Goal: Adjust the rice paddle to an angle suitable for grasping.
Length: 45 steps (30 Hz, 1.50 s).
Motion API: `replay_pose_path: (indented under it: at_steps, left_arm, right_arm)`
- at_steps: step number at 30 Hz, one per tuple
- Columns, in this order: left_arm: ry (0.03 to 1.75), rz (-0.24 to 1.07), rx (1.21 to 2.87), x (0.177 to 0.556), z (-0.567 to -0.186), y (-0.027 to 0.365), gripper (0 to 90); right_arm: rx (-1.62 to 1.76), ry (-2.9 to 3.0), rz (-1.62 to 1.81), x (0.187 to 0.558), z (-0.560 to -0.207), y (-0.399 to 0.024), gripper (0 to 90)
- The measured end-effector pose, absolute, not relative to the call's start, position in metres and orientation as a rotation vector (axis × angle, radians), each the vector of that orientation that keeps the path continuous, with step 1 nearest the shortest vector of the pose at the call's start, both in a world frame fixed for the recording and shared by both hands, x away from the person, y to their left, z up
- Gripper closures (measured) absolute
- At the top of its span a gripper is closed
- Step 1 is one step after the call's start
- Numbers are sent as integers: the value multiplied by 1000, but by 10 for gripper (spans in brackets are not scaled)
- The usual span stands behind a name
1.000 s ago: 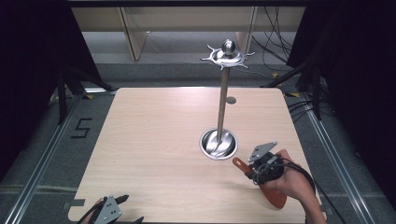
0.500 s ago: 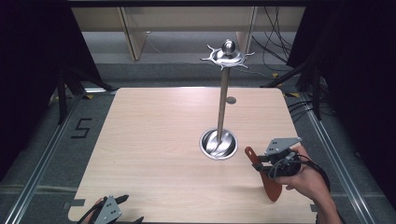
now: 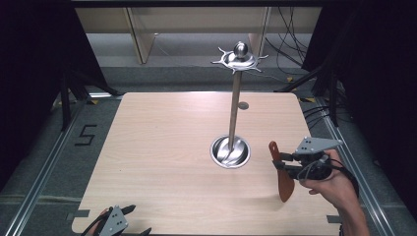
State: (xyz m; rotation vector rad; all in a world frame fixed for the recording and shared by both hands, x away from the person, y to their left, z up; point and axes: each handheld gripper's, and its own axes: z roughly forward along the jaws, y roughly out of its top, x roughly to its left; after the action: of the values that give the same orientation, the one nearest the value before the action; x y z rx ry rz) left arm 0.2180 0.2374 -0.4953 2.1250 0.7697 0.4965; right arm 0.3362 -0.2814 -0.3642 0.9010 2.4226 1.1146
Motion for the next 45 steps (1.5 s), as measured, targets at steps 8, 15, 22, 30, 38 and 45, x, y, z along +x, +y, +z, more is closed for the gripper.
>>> replay_pose_path:
  at_steps: [8,15,22,30,38,45]
  left_arm:
    - [747,511,2155,219,-495,239,152]
    - [787,480,2124,218,-496,238,153]
    - [777,488,2143,218,-495,239,152]
    - [759,515,2136,219,-495,240,153]
    - [745,526,2160,220,-494,241,152]
    - [745,525,2159,220,-494,241,153]
  right_arm:
    - [884,2333,1183,342,-351,-280,665]
    - [863,2300,1234,350,-343,-269,665]
    - [802,2223,1309,353,-326,-268,665]
    - [801,2141,1386,359,-306,-257,665]
    - [796,2088,1419,364,-277,-247,665]
    - [790,2057,1425,366,-261,-244,665]
